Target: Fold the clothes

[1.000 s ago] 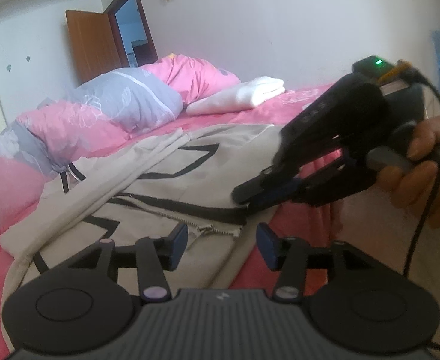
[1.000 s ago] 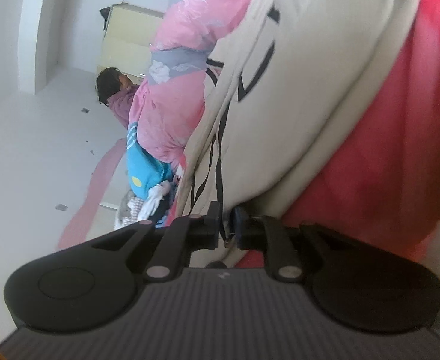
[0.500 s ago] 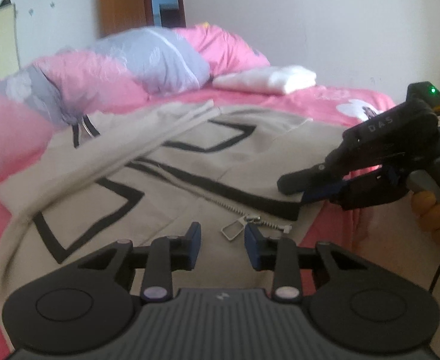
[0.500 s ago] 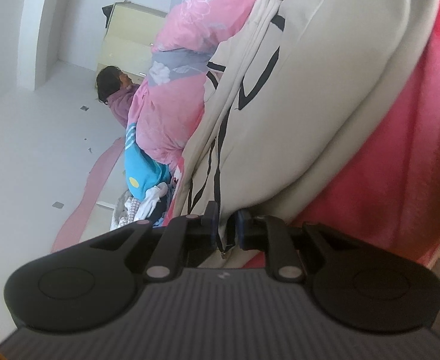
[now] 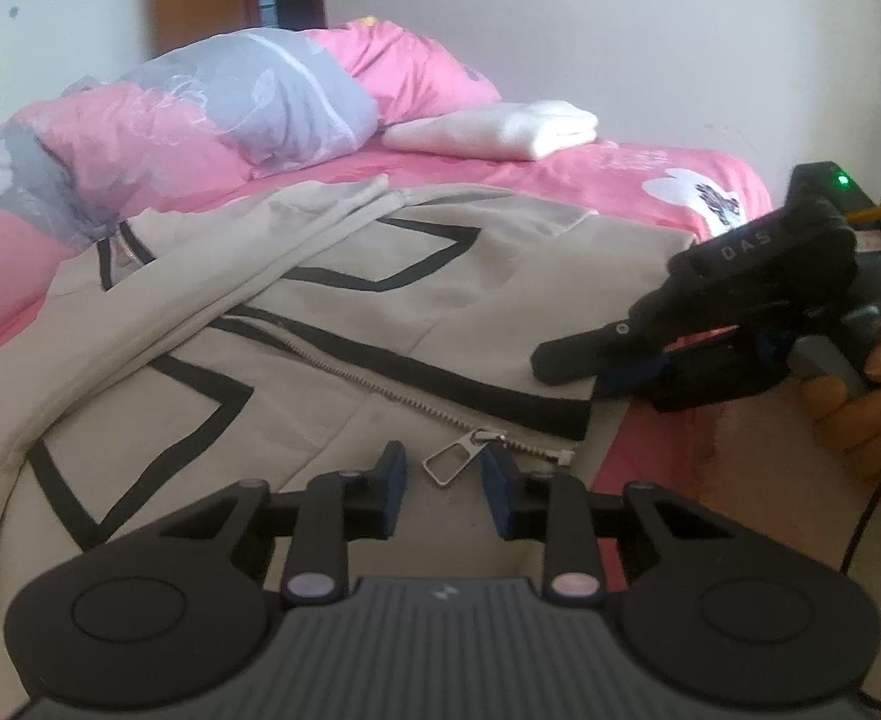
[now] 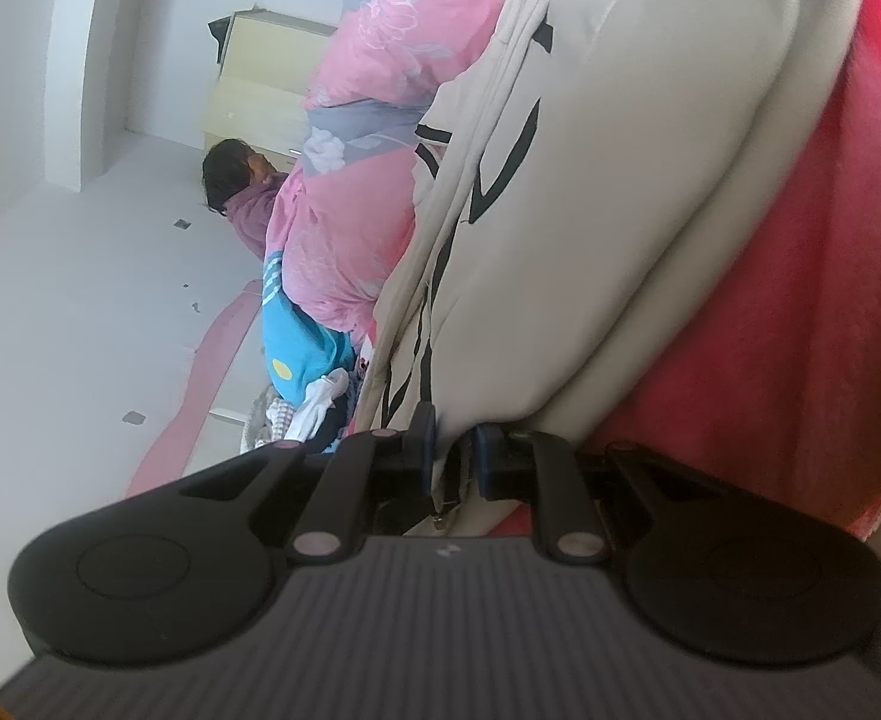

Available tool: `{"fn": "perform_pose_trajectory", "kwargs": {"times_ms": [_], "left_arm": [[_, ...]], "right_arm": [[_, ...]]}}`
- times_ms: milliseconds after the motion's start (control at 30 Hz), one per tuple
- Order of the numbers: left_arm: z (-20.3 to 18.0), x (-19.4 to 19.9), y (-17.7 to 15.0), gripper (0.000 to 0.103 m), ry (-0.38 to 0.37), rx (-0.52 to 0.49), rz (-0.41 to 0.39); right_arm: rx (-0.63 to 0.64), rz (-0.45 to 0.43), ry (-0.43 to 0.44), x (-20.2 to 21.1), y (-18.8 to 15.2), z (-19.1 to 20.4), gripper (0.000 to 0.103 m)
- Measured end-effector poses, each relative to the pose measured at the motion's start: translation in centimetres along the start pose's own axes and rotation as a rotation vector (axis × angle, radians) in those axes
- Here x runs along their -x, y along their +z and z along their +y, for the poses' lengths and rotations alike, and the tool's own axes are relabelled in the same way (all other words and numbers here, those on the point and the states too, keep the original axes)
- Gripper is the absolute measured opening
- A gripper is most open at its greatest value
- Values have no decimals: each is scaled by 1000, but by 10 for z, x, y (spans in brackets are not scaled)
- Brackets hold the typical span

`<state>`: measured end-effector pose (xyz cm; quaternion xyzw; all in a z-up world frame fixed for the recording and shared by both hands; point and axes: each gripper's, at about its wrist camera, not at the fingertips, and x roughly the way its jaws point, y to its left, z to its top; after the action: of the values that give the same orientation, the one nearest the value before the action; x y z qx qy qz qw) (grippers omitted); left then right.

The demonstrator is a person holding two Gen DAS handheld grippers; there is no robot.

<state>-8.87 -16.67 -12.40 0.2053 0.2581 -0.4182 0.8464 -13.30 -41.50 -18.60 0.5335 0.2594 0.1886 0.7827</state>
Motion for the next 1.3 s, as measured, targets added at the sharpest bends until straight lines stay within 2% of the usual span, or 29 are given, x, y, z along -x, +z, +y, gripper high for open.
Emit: {"fn": "perform_pose_trajectory", "kwargs": {"times_ms": [300,667,767,1067,1167,1233,1300], "left_arm": [[-10,2,2,18,7,-110,1],[-18,17,2,15,29,-149,-43],[-20,17,4,9,15,-134,-61],[-26,11,3,9,-13,-105,-66],[-25,11,0,14,1,-98,-56],[-22,12,-1,21,8,-82,-49],[-20,11,-1,35,10,-76,-35]], "right_arm": [[12,-2,1,0,-1,0,13],[23,-5,3,-3,-2,2,13],[25,-6,3,-4,-3,3,13],[28,-7,4,-4,-4,2,13],[28,-7,5,-4,-4,2,13],[29,-8,5,-4,-4,2,13],[30,-8,6,-3,-5,2,13]]}}
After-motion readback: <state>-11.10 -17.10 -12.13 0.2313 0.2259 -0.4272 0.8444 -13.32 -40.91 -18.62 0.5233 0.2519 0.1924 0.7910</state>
